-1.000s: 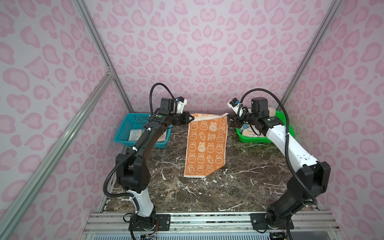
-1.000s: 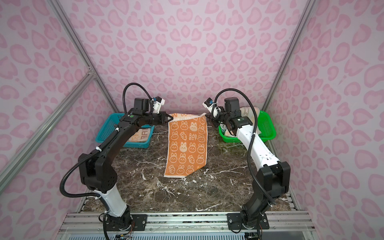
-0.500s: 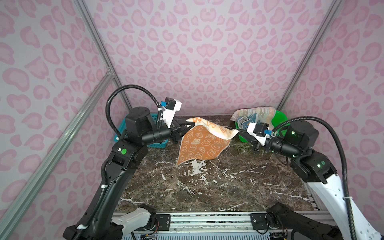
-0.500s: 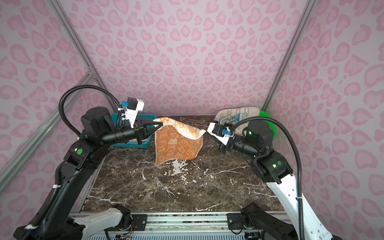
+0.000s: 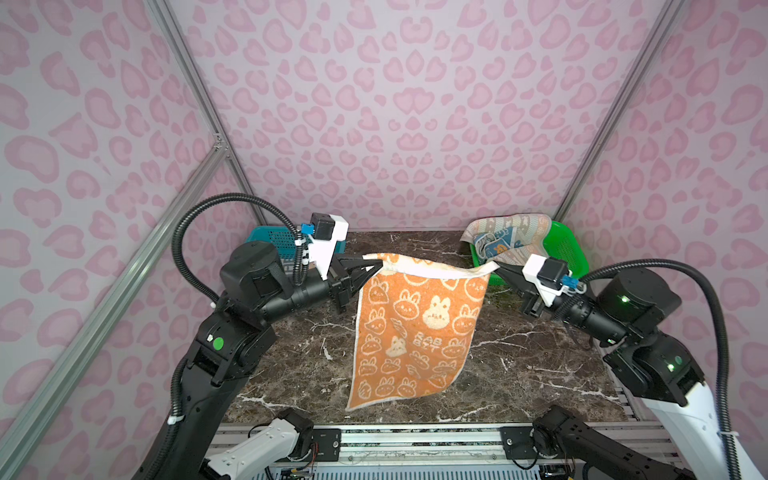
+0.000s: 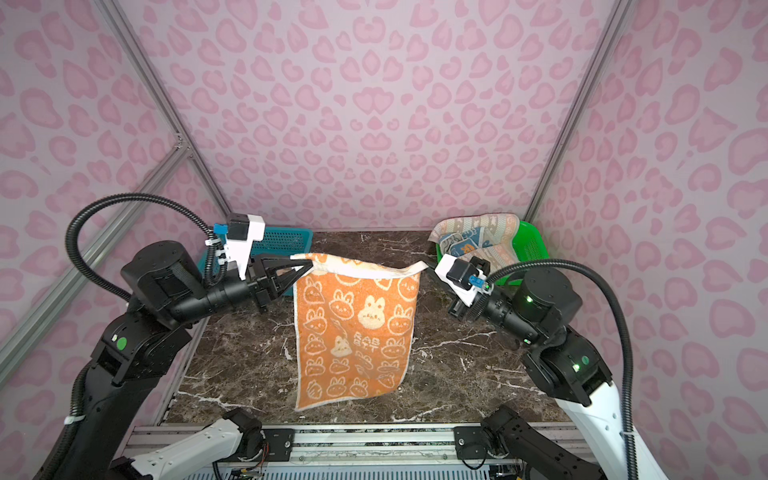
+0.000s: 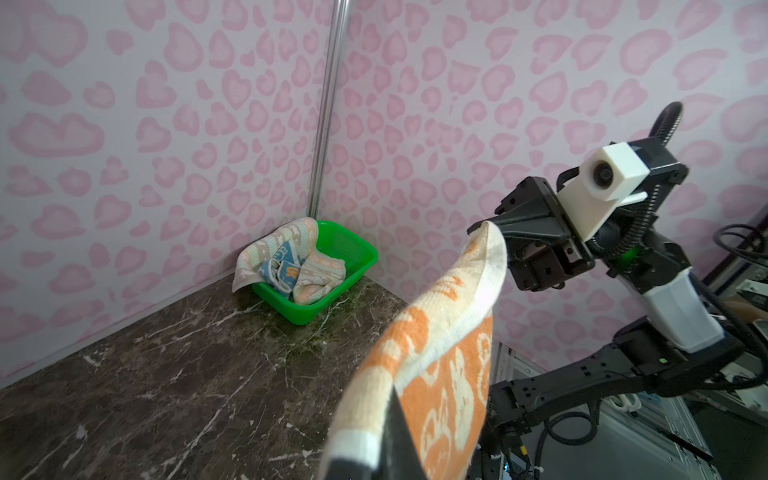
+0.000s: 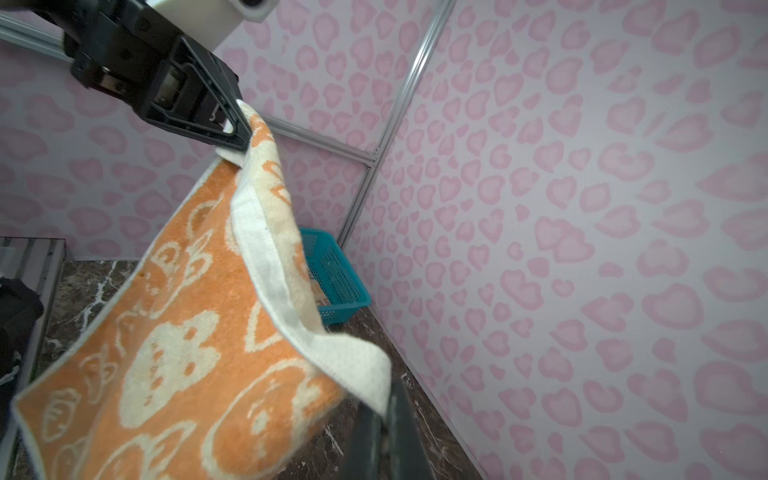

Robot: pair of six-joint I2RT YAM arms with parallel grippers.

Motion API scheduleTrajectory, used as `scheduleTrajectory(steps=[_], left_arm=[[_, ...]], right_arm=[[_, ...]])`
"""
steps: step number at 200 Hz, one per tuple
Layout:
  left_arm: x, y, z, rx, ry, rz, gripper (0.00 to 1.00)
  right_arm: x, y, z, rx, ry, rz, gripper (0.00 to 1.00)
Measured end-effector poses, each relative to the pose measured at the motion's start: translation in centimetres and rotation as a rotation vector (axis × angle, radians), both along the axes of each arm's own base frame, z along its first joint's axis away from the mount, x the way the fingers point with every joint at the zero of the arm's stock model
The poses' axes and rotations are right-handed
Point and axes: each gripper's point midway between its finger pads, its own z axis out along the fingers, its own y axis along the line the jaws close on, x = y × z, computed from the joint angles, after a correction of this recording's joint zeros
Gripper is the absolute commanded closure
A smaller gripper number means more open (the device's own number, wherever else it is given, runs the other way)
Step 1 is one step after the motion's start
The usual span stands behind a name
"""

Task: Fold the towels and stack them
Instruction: 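Lower the hanging towel flat onto the table with both grippers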

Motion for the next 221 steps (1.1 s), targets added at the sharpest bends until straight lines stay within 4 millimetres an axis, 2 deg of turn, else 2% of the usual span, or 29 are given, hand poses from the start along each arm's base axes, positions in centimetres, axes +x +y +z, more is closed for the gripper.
scheduleTrajectory(steps=[25, 48, 62, 87, 108, 130, 146, 170, 183, 202, 221], left_arm=[[5.8, -0.5, -4.9, 0.076, 0.131, 0.103, 0.97], [11.8, -0.4, -10.4, 0.129, 0.274, 0.177, 0.97], [15.3, -0.2, -13.6, 0.147, 0.346, 0.206, 0.97], [20.9, 0.1, -18.3, 0.166, 0.46, 0.241, 0.97], [24.7, 0.3, -20.5, 0.169, 0.494, 0.26, 0.97], [27.4, 0.2, -22.3, 0.171, 0.52, 0.26, 0.97], [28.3, 0.1, -23.6, 0.173, 0.541, 0.252, 0.97], [28.2, 0.1, -25.0, 0.179, 0.572, 0.24, 0.97], [27.7, 0.1, -26.0, 0.186, 0.589, 0.227, 0.97], [26.3, 0.4, -28.2, 0.207, 0.654, 0.222, 0.97], [24.5, 0.6, -28.6, 0.213, 0.69, 0.208, 0.97]], right_arm=[[6.6, -1.4, -4.6, -0.036, 0.149, -0.124, 1.0], [12.6, -2.4, -10.6, -0.068, 0.317, -0.18, 1.0], [15.8, -2.4, -13.4, -0.084, 0.392, -0.185, 1.0], [21.5, -1.9, -16.7, -0.109, 0.455, -0.184, 1.0], [25.6, -1.0, -18.4, -0.126, 0.473, -0.176, 1.0], [28.5, -0.3, -19.8, -0.148, 0.475, -0.16, 1.0], [29.2, 0.0, -21.2, -0.173, 0.484, -0.148, 1.0], [28.0, 0.5, -23.8, -0.226, 0.513, -0.124, 1.0], [26.6, 1.0, -25.2, -0.256, 0.534, -0.104, 1.0], [23.3, 1.8, -27.3, -0.304, 0.566, -0.066, 1.0], [20.0, 2.5, -28.7, -0.343, 0.58, -0.029, 1.0]])
